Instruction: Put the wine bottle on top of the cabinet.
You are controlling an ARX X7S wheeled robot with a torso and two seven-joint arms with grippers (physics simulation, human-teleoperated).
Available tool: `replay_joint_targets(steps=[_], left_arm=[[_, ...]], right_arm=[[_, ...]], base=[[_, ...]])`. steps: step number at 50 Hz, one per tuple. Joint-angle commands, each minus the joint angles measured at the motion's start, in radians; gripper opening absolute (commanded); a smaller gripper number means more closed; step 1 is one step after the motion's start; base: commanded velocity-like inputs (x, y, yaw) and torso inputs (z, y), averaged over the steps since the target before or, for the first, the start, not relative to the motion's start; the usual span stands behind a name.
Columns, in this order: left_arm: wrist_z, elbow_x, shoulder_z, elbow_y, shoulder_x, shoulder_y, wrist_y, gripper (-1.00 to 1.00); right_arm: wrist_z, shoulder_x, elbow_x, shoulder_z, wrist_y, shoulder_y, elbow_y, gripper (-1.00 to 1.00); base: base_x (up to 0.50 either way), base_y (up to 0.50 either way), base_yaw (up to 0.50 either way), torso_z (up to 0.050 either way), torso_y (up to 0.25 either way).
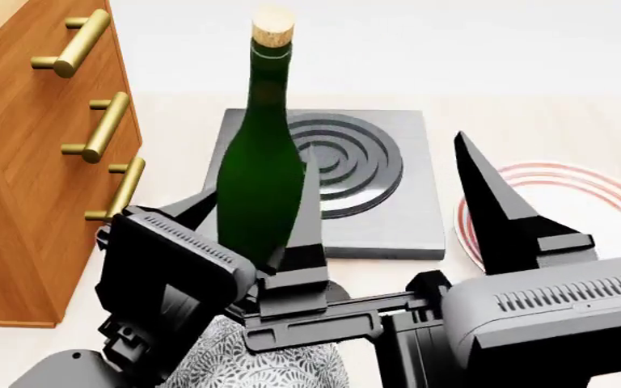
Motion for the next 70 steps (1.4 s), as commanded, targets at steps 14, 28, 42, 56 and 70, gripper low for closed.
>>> replay_joint_targets(steps=[14, 28, 42, 56, 70], left_arm=[[-0.092, -0.068, -0.133, 0.158, -0.102, -0.144, -0.174, -1.0], [-0.113, -0.101, -0.2, 0.186, -0.141, -0.393, -0.364, -1.0], [-0.067, -0.066, -0.185, -0.015, -0.174, -0.774, -0.498, -1.0], [-0.037, -0.035, -0.213, -0.282, -0.2, -0.934, -0.484, -1.0], [-0.047, -0.019, -0.258, -0.431, -0.235, -0.975, -0.457, -1.0]], right_arm=[[-0.026, 0.04, -0.113, 0.0, -0.248, -0.321, 0.034, 1.0], [-0.013, 0.042, -0.105, -0.003, -0.253, -0.322, 0.042, 1.0], [0.0, 0.045, -0.074, 0.026, -0.274, -0.339, 0.044, 1.0], [0.009, 0.07, -0.057, 0.048, -0.276, -0.343, 0.035, 1.0], [0.018, 0.079, -0.044, 0.053, -0.28, -0.342, 0.035, 1.0]], base=[[0.0, 0.0, 0.0, 0.001, 0.001], [0.0, 0.0, 0.0, 0.0, 0.001], [0.0, 0.0, 0.0, 0.001, 0.001], [0.0, 0.0, 0.0, 0.0, 0.001], [0.0, 0.0, 0.0, 0.0, 0.001]])
